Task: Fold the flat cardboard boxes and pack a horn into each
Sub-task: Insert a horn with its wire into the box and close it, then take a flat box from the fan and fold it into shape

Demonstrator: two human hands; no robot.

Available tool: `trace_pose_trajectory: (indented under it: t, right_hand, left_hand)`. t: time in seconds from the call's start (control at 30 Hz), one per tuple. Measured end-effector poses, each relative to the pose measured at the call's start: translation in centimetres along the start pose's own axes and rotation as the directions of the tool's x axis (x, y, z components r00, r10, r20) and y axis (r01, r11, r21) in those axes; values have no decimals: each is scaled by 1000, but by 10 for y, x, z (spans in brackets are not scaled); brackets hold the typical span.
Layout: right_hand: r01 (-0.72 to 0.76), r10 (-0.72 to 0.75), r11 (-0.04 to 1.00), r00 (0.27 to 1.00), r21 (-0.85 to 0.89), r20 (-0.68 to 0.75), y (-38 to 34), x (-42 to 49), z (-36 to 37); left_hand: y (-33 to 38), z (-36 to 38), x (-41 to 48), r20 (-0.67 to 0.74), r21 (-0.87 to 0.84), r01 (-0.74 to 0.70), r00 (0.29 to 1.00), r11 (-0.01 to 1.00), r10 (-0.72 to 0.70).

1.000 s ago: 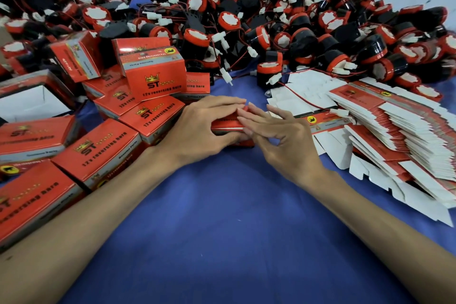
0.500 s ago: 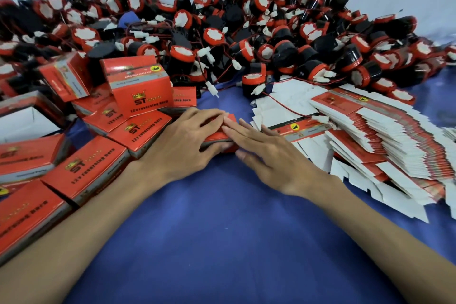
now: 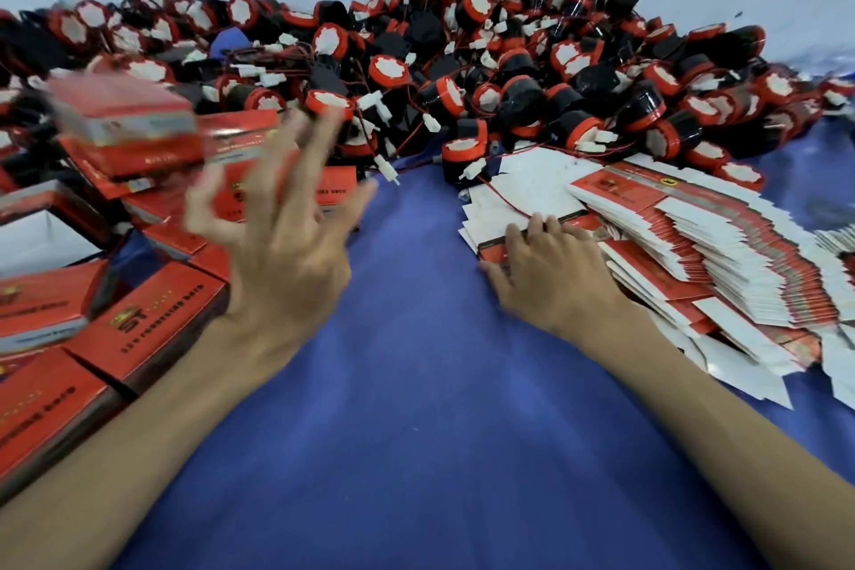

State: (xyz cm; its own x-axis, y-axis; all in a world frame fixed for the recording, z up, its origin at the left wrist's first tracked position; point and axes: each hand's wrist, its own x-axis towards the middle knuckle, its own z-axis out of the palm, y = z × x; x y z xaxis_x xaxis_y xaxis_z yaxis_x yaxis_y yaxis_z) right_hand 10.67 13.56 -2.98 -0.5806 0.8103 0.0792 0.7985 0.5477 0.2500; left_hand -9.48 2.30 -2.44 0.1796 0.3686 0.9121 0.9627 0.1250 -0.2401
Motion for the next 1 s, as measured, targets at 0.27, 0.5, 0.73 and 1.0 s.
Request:
trace_pose_trajectory:
  t: [0.27, 0.5, 0.73, 1.0]
  right_hand:
    - [111, -119, 986, 992, -128, -53, -15, -6, -6]
    - [95, -96, 995, 995, -38, -20, -18, -6, -6]
    - [-89, 79, 991, 991, 97, 104, 17, -2, -1]
    - [101, -123, 969, 989, 227, 83, -17, -14, -8]
  left_hand:
    - [17, 11, -19, 584, -581, 306, 802, 754, 125]
    - [14, 17, -22, 659, -590, 450, 749, 670, 77]
    - [14, 16, -20, 667, -581, 443, 740, 682, 88]
    - [18, 17, -17, 683, -552, 553, 729, 625, -41]
